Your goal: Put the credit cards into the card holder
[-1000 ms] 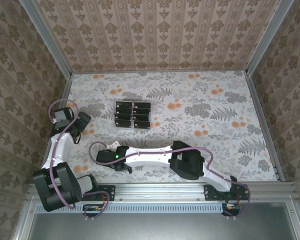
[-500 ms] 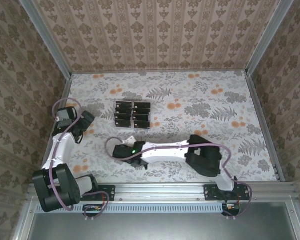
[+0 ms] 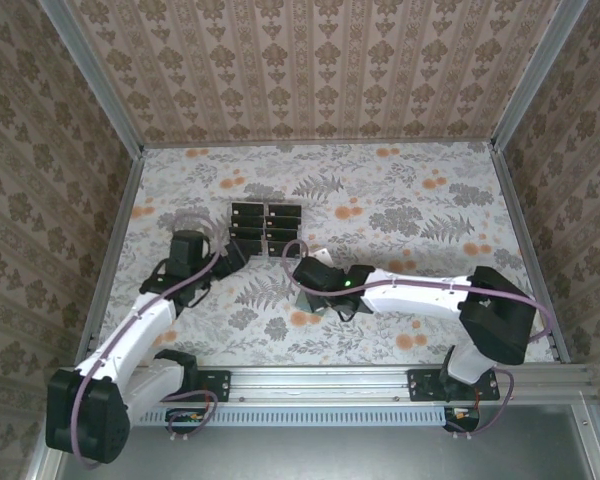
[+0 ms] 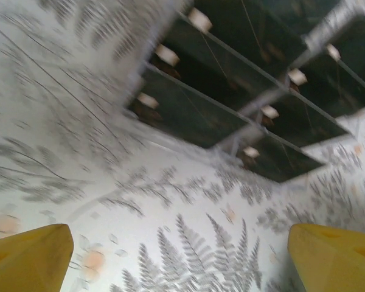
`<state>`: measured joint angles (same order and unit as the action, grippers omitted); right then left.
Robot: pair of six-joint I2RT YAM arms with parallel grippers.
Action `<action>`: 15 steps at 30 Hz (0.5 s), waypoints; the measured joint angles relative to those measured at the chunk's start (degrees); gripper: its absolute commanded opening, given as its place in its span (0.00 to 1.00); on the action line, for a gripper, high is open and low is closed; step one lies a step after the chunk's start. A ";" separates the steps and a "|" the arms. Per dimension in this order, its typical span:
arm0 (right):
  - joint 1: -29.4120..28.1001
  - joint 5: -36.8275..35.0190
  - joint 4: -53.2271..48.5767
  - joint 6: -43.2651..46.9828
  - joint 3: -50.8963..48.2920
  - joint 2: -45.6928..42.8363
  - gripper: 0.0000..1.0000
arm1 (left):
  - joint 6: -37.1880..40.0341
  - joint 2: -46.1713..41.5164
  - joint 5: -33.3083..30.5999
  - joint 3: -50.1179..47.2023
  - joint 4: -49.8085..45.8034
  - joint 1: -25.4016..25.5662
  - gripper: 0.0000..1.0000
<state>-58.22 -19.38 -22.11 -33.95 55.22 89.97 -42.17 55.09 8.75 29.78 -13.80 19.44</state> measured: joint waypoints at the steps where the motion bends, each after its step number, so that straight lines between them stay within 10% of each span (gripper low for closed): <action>1: 0.44 0.46 0.35 0.26 -0.74 -0.90 0.00 | -0.66 0.04 -0.11 -0.52 0.68 1.53 1.00; 15: 3.72 3.67 3.32 2.36 -3.98 -13.42 0.00 | -11.52 15.50 -2.67 -0.52 20.28 20.28 1.00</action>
<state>-54.50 -15.70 -18.79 -31.59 51.24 76.55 -53.69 70.59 6.09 29.26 6.48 39.72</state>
